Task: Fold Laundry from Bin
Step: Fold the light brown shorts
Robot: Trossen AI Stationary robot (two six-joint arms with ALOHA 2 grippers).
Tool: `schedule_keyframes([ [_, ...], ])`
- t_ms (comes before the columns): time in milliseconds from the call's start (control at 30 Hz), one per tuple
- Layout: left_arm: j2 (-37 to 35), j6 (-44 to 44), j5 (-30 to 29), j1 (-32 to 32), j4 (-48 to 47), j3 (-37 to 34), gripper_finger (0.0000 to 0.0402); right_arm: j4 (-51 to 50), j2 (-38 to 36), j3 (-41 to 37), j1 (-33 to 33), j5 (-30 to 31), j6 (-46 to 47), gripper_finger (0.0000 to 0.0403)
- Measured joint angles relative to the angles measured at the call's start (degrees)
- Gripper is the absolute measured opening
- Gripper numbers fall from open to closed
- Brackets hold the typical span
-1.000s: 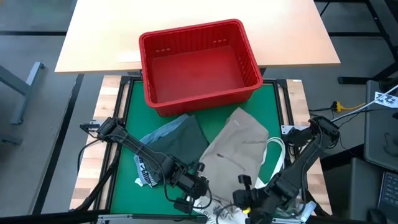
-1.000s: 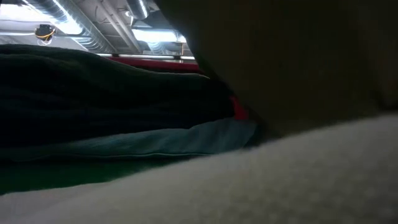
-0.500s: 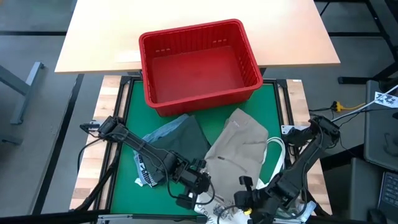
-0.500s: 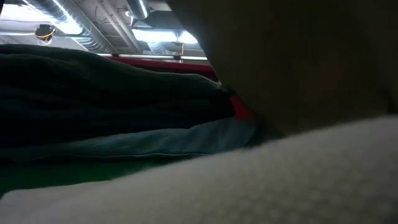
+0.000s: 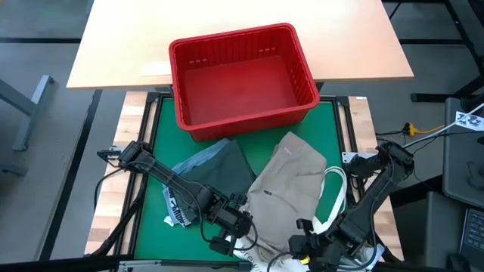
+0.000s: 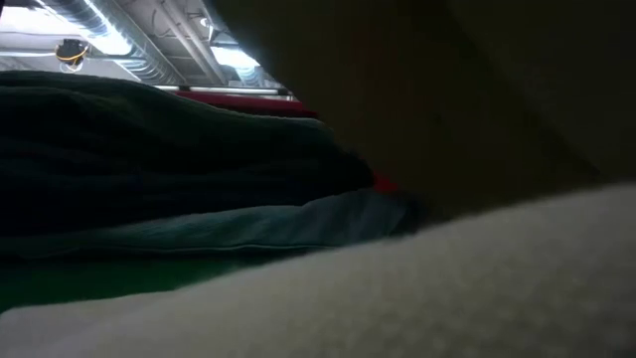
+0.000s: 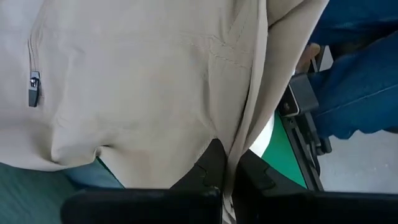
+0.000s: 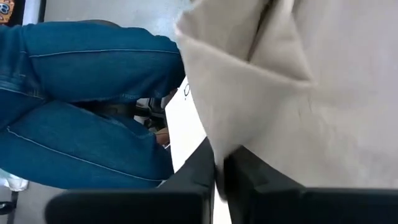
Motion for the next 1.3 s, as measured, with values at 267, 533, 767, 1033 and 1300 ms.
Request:
schedule_keyframes([
  [267, 0.0, -0.06, -0.21, -1.57, -4.27, 0.0, 0.0005, -3.48, 0.02, -0.02, -0.04, 0.9, 2.21, 0.0098],
  [533, 0.0, -0.06, -3.23, -3.27, -4.65, -0.02, 0.0005, -8.74, 0.02, -0.04, -0.1, 1.61, 2.01, 0.0168],
  [767, 0.0, -0.04, -2.94, -2.07, -3.85, -0.02, 0.0005, -6.98, 0.02, -0.04, -0.13, 1.73, 1.99, 0.0172],
  [1033, -0.11, 1.59, -2.03, 1.63, -2.2, -0.02, 0.0005, -7.15, 0.02, -0.04, -0.15, -1.54, 2.05, 0.0151],
  [1300, -0.17, 5.02, 0.64, 6.95, 2.41, -0.02, 0.0005, -7.26, 0.02, -0.04, -0.2, -1.4, 2.12, 0.0118],
])
